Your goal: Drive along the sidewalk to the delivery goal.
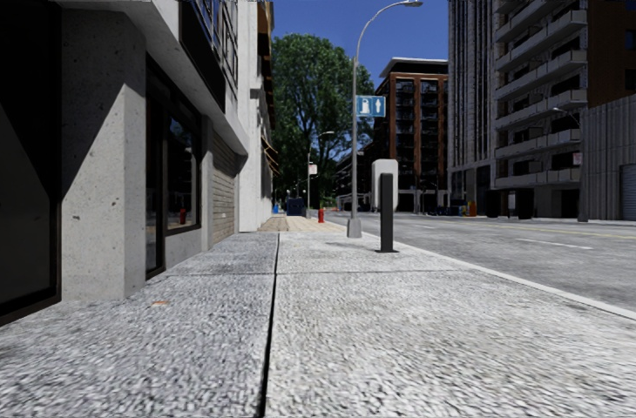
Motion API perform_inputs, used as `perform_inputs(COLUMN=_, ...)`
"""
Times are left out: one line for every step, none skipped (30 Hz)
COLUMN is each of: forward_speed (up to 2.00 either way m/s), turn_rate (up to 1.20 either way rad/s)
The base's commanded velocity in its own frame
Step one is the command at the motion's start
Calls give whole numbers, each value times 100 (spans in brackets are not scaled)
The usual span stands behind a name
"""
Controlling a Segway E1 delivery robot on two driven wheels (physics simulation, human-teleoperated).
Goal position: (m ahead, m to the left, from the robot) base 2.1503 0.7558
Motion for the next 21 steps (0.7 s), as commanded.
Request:
perform_inputs(forward_speed=200, turn_rate=48)
perform_inputs(forward_speed=200, turn_rate=48)
perform_inputs(forward_speed=200, turn_rate=48)
perform_inputs(forward_speed=200, turn_rate=48)
perform_inputs(forward_speed=200, turn_rate=48)
perform_inputs(forward_speed=200, turn_rate=48)
perform_inputs(forward_speed=200, turn_rate=48)
perform_inputs(forward_speed=200, turn_rate=48)
perform_inputs(forward_speed=200, turn_rate=48)
perform_inputs(forward_speed=200, turn_rate=48)
perform_inputs(forward_speed=200, turn_rate=48)
perform_inputs(forward_speed=200, turn_rate=48)
perform_inputs(forward_speed=200, turn_rate=48)
perform_inputs(forward_speed=200, turn_rate=47)
perform_inputs(forward_speed=200, turn_rate=47)
perform_inputs(forward_speed=200, turn_rate=46)
perform_inputs(forward_speed=200, turn_rate=0)
perform_inputs(forward_speed=200, turn_rate=0)
perform_inputs(forward_speed=200, turn_rate=0)
perform_inputs(forward_speed=200, turn_rate=0)
perform_inputs(forward_speed=200, turn_rate=0)
